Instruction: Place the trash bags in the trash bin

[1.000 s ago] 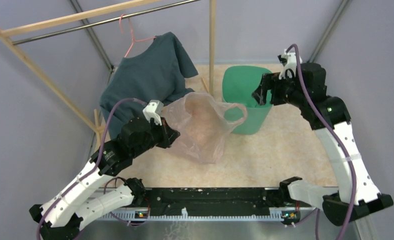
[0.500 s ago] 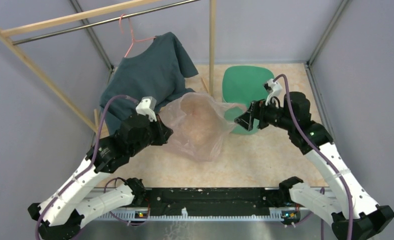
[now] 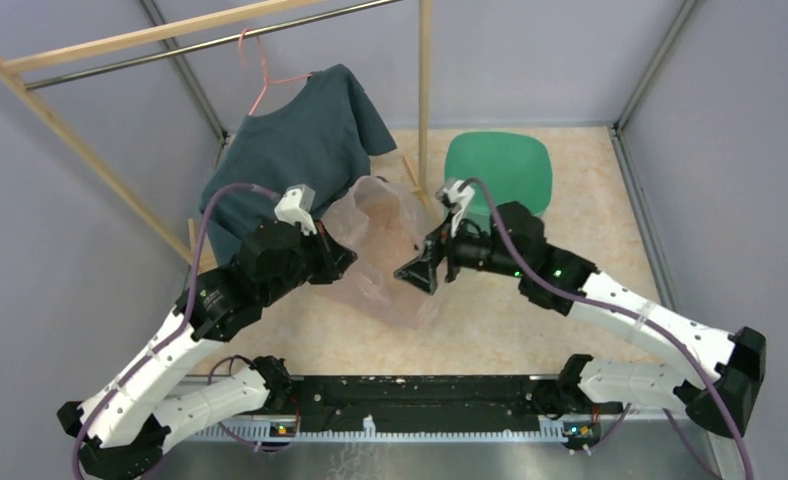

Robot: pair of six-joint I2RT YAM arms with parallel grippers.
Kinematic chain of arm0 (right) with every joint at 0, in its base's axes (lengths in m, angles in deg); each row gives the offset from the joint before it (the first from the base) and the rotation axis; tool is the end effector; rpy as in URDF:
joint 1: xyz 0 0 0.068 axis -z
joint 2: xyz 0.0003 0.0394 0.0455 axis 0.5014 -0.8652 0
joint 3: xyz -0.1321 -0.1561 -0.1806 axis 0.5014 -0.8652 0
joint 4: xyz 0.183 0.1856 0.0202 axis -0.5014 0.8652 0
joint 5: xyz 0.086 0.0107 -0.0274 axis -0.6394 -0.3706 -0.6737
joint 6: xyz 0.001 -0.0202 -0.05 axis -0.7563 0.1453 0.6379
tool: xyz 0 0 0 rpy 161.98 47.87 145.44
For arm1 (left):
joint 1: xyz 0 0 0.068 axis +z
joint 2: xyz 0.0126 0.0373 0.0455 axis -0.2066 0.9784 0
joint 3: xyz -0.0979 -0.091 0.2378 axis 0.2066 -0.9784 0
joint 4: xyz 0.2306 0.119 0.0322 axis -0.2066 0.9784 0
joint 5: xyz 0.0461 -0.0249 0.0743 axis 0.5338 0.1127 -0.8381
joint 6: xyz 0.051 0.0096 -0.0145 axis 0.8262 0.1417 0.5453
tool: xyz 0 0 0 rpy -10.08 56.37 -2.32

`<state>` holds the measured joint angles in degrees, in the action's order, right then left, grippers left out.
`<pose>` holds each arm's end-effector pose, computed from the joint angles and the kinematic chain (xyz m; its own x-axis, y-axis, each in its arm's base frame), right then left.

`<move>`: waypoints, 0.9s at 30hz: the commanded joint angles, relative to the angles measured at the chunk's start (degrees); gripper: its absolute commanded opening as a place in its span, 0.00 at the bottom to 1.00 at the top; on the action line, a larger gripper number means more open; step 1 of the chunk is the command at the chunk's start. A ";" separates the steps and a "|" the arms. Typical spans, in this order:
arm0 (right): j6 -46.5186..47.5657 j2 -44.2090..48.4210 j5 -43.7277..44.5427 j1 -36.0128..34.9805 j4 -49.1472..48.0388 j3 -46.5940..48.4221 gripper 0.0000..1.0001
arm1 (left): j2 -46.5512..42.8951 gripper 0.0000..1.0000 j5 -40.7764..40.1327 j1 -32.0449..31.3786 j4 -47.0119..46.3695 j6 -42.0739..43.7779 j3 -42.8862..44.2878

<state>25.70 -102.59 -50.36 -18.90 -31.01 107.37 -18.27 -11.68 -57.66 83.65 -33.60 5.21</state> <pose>0.1480 0.1889 0.3598 -0.4287 -0.0289 -0.9030 -0.8351 0.3941 0.3838 0.1094 -0.1035 0.3829 -0.6351 -0.2826 -0.7189 0.2389 0.8132 -0.5307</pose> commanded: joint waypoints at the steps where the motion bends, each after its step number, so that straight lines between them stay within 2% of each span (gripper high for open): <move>1: 1.98 -4.95 18.38 -11.39 -3.68 4.92 0.87 | 2.14 0.00 1.44 0.00 -6.19 -2.67 2.37; 4: -1.45 -7.86 33.96 -18.82 -2.46 7.20 0.87 | 2.04 0.00 3.76 0.02 -10.64 -3.10 0.43; 8: -2.25 -11.63 48.18 -25.16 -1.38 8.98 0.93 | 2.06 0.00 4.60 -0.03 -13.45 -4.25 -0.98; 15: 12.13 -20.73 77.10 -36.07 -4.83 12.43 0.93 | 3.02 0.00 7.14 -0.03 -15.04 -3.42 -0.22; 17: 14.27 -23.01 80.75 -36.66 -5.02 14.12 0.90 | 2.55 0.00 7.98 -0.05 -15.01 -2.91 -0.38; 18: 15.22 -23.61 81.21 -36.67 -5.65 14.30 0.82 | 2.07 0.04 8.34 0.02 -14.94 -2.36 -0.38; 19: 16.11 -23.72 81.58 -36.72 -6.69 14.02 0.66 | 1.55 0.09 8.55 0.02 -14.67 -1.41 -0.34; 20: 16.60 -23.23 82.22 -36.77 -8.77 13.42 0.39 | 0.83 0.14 8.30 0.01 -14.14 -0.71 -0.11; 21: 16.68 -22.32 82.58 -36.75 -11.00 12.35 0.23 | -0.01 0.21 7.81 0.02 -13.43 0.09 0.07; 23: 17.50 -19.27 80.29 -36.17 -16.03 9.56 0.09 | -2.23 0.39 6.22 0.02 -11.49 1.85 0.80; 25: 15.31 -15.94 73.96 -34.17 -17.01 8.13 0.00 | -4.85 0.61 3.92 0.00 -9.11 3.62 1.64; 27: 10.40 -13.09 62.07 -29.61 -13.26 8.68 0.00 | -7.57 0.80 1.01 -0.01 -6.27 5.48 2.69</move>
<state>40.50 -123.39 24.57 -54.26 -41.00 115.83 -20.48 -5.85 -57.66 73.88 -32.55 4.42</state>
